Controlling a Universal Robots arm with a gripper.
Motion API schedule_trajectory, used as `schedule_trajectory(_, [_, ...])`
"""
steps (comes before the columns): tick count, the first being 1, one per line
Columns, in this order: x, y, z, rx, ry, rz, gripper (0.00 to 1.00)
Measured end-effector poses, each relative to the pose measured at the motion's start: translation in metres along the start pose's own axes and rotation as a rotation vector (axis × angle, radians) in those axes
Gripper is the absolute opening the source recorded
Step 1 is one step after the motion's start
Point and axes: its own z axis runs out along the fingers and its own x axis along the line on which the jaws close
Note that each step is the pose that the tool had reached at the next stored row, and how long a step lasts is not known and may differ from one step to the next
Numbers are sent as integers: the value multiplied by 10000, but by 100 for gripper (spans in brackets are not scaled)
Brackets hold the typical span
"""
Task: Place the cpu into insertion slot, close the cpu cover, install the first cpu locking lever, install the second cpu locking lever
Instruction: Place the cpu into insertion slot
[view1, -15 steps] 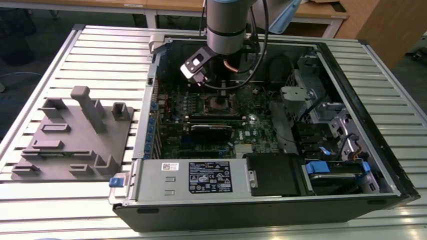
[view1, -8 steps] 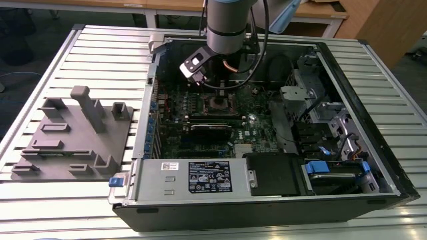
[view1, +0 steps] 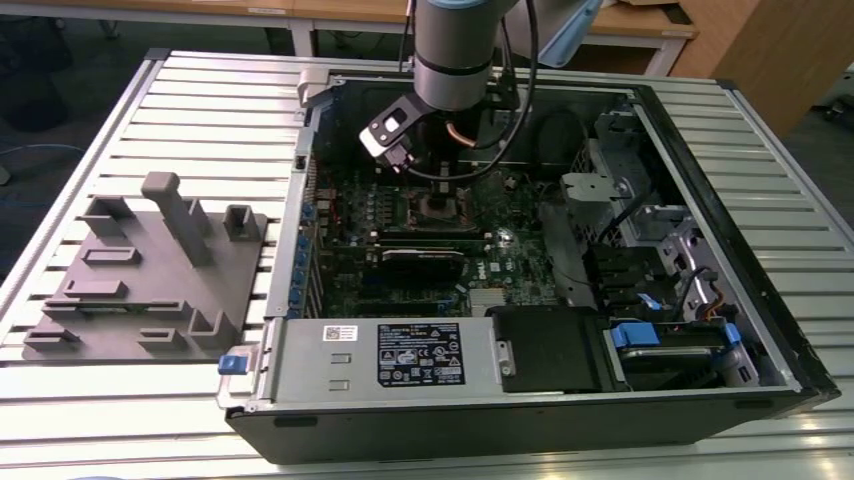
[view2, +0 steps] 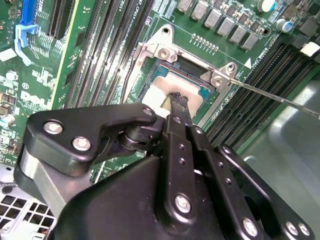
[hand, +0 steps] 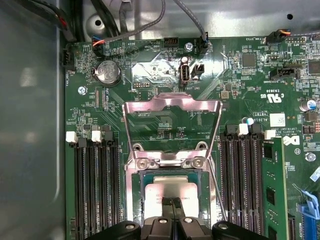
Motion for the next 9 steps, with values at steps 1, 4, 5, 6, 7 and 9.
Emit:
schedule_trajectory(1, [0,0,0,0,0,0,11])
schedule_trajectory(4, [1,0,4,-1,2,0,11])
schedule_trajectory(5, [1,0,11,-2,4,0,11])
schedule_trajectory(6, [0,0,19,-1,2,0,11])
schedule_trajectory(7, [-1,-1,27,2,-3,0,11])
schedule_trajectory(9, [-2,-2,32,4,-7,0,11])
